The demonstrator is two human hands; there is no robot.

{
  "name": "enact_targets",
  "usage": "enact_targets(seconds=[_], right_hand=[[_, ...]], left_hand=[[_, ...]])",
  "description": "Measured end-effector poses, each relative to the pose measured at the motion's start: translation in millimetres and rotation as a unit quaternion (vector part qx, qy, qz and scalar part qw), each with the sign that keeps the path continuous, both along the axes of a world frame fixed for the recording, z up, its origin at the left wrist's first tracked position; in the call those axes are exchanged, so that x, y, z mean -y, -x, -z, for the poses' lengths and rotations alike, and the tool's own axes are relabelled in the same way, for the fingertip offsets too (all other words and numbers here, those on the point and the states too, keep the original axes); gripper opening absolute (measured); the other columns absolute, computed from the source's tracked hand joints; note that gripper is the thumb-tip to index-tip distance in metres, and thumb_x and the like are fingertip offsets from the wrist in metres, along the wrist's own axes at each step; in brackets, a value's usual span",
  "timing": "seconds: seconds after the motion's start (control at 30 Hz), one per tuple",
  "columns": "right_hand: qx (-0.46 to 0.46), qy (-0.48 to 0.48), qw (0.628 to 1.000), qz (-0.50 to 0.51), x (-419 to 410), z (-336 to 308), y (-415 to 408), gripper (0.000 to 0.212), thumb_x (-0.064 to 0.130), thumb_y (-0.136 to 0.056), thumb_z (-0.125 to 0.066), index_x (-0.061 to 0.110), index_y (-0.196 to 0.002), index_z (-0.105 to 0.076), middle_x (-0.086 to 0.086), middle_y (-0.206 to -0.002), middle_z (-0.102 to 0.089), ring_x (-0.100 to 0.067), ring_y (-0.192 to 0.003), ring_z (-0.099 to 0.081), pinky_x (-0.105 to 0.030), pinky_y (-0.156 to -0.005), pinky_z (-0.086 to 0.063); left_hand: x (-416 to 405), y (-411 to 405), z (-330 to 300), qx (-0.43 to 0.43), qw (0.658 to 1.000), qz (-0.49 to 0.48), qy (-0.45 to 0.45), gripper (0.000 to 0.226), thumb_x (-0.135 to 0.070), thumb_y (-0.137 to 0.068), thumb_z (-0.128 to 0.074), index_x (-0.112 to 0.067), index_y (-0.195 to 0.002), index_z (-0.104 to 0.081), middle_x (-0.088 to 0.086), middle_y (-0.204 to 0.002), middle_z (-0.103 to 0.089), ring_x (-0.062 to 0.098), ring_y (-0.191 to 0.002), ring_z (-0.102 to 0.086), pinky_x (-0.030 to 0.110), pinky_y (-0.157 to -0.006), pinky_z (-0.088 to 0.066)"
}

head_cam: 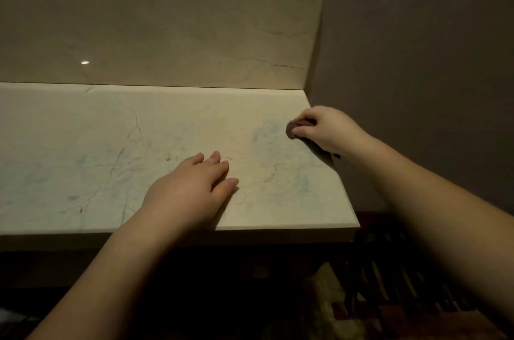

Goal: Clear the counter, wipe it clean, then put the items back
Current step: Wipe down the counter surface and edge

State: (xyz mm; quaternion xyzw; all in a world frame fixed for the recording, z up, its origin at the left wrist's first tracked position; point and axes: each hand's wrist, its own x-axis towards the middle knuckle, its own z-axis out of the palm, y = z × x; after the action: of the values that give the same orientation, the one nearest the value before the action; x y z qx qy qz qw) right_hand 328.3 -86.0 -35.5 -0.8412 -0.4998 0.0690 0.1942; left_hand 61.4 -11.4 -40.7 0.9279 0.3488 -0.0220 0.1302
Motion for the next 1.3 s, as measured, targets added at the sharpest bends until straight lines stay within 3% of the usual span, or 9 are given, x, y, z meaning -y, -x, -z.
enact_targets(seconds=[0.27, 0.43, 0.67, 0.87, 0.97, 1.07, 1.2, 1.3], right_hand=[[0.021, -0.004, 0.999, -0.027, -77, -2, -9, 0.026, 0.039, -0.086, -0.065, 0.019, -0.104, -0.067, -0.002, -0.103, -0.066, -0.019, -0.093, -0.055, -0.029, -0.071, -0.038], [0.004, -0.011, 0.988, -0.155, -31, 4, 37, 0.026, 0.037, -0.088, -0.064, 0.022, -0.109, -0.067, 0.005, -0.105, -0.06, -0.013, -0.096, -0.053, -0.026, -0.08, -0.042], [-0.009, -0.011, 0.969, -0.245, 21, 8, 70, 0.026, 0.036, -0.088, -0.065, 0.025, -0.111, -0.068, 0.016, -0.098, -0.053, -0.005, -0.092, -0.05, -0.02, -0.081, -0.04], [-0.01, -0.006, 0.96, -0.281, 60, 12, 86, 0.032, 0.031, -0.089, -0.064, 0.02, -0.119, -0.067, 0.003, -0.11, -0.061, -0.01, -0.1, -0.051, -0.023, -0.087, -0.04], [-0.016, -0.002, 0.968, -0.25, 89, 9, 90, 0.032, 0.033, -0.089, -0.064, 0.024, -0.12, -0.066, 0.008, -0.109, -0.059, -0.004, -0.1, -0.049, -0.018, -0.087, -0.039], [-0.022, -0.017, 0.981, -0.191, 125, 8, 103, 0.031, 0.035, -0.088, -0.065, 0.031, -0.118, -0.066, 0.02, -0.104, -0.052, 0.004, -0.096, -0.046, -0.014, -0.083, -0.039], [-0.174, -0.109, 0.976, -0.077, 172, 14, 139, 0.025, 0.029, -0.086, -0.068, 0.04, -0.108, -0.066, 0.019, -0.103, -0.059, 0.005, -0.099, -0.055, -0.01, -0.084, -0.043], [-0.297, -0.217, 0.929, 0.04, 201, 21, 169, 0.023, 0.024, -0.087, -0.067, 0.035, -0.107, -0.069, 0.017, -0.104, -0.067, 0.006, -0.098, -0.061, -0.01, -0.083, -0.046]], left_hand=[[-4, -2, 5, 0.024, 0.999, -0.026, 0.023, 0.042, -0.037, -0.104, -0.029, -0.045, -0.145, -0.034, -0.029, -0.155, -0.017, 0.002, -0.145, -0.012, 0.035, -0.114, -0.026], [-5, -3, -3, 0.029, 0.998, -0.052, 0.027, 0.044, -0.029, -0.104, -0.027, -0.049, -0.141, -0.037, -0.033, -0.151, -0.023, -0.001, -0.143, -0.016, 0.033, -0.113, -0.026], [-6, -7, -7, 0.023, 0.996, -0.085, 0.032, 0.044, -0.028, -0.103, -0.028, -0.05, -0.139, -0.042, -0.013, -0.153, -0.034, 0.01, -0.141, -0.027, 0.036, -0.11, -0.03], [-6, -7, -2, 0.013, 0.998, -0.053, 0.022, 0.045, -0.024, -0.103, -0.029, -0.043, -0.143, -0.039, -0.014, -0.156, -0.028, 0.013, -0.144, -0.021, 0.041, -0.115, -0.026], [-3, -5, -5, 0.005, 1.0, -0.005, 0.027, 0.041, -0.025, -0.104, -0.032, -0.031, -0.143, -0.043, -0.011, -0.157, -0.027, 0.017, -0.142, -0.025, 0.038, -0.114, -0.025], [4, 0, -8, 0.046, 0.998, 0.005, 0.035, 0.035, -0.031, -0.101, -0.04, -0.02, -0.129, -0.058, -0.002, -0.143, -0.048, 0.018, -0.128, -0.043, 0.032, -0.1, -0.036], [45, 13, -11, 0.197, 0.979, 0.017, 0.039, 0.032, -0.031, -0.097, -0.048, -0.02, -0.125, -0.062, -0.006, -0.13, -0.059, 0.011, -0.115, -0.053, 0.024, -0.087, -0.037], [101, 32, -9, 0.31, 0.942, 0.054, 0.119, 0.021, -0.031, -0.096, -0.052, -0.029, -0.113, -0.065, -0.02, -0.107, -0.061, -0.004, -0.092, -0.055, 0.019, -0.08, -0.042]])
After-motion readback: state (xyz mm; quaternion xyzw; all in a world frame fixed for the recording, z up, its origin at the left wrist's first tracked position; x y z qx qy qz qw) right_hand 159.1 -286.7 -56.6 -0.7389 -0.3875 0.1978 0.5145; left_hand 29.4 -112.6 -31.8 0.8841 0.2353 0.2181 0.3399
